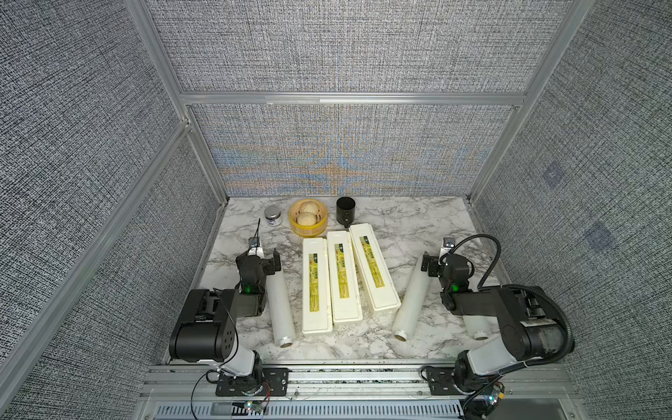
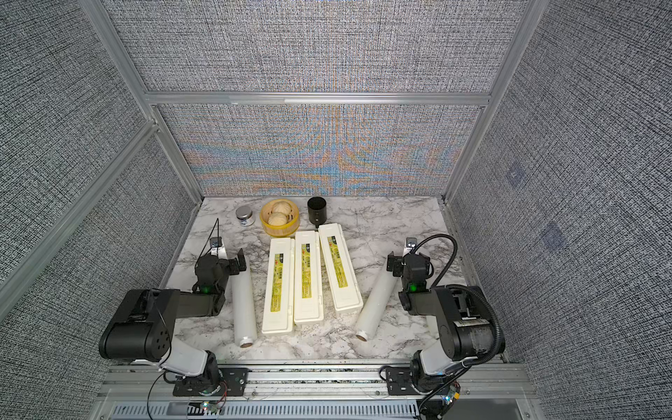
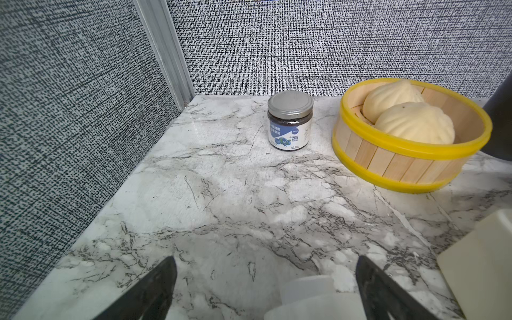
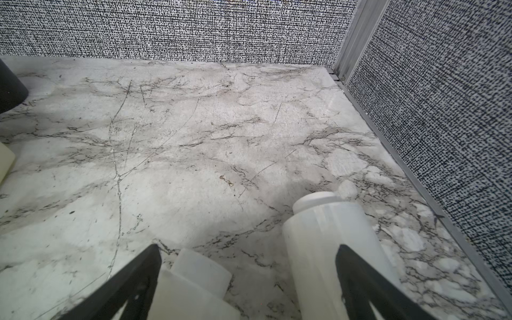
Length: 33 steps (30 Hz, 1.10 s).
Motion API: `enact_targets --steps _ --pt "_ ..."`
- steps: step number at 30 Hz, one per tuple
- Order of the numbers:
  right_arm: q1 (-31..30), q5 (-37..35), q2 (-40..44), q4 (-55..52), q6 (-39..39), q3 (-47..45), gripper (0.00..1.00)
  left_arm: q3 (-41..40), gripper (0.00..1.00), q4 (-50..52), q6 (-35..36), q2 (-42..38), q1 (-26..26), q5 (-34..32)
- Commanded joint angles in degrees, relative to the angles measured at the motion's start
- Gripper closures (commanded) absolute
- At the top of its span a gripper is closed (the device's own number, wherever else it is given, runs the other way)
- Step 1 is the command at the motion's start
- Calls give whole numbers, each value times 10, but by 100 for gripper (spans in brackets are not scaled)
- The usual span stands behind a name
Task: Put plastic wrap rolls into dispensers
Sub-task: Pick up the plastic wrap cutting box from the center of the board.
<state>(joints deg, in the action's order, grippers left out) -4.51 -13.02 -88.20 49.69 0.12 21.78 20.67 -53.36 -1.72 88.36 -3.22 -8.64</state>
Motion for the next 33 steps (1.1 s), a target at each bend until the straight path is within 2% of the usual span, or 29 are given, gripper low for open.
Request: enact_targets --steps 1,15,17,20,23,27,30,33 --pt "0 -1 1 7 0 -1 1 -1 1 -17 -1 1 1 -2" --pt "2 5 3 6 1 -1 1 0 0 -15 -1 1 1 -2" --pt "3 16 12 -7 -2 5 1 -6 8 -27 -1 -3 1 0" --pt "-2 42 69 -147 -24 63 1 -12 9 15 -7 -63 1 -28" --pt "-11 50 121 -281 -26 122 1 18 5 153 -31 -152 1 -66" --pt "-32 94 151 -455 -4 225 1 88 2 315 -83 -223 1 -66" --pt "-76 125 128 -590 15 322 1 143 0 423 -126 -233 1 -16" --pt "-135 149 96 -693 25 395 1 172 0 482 -167 -237 0 53"
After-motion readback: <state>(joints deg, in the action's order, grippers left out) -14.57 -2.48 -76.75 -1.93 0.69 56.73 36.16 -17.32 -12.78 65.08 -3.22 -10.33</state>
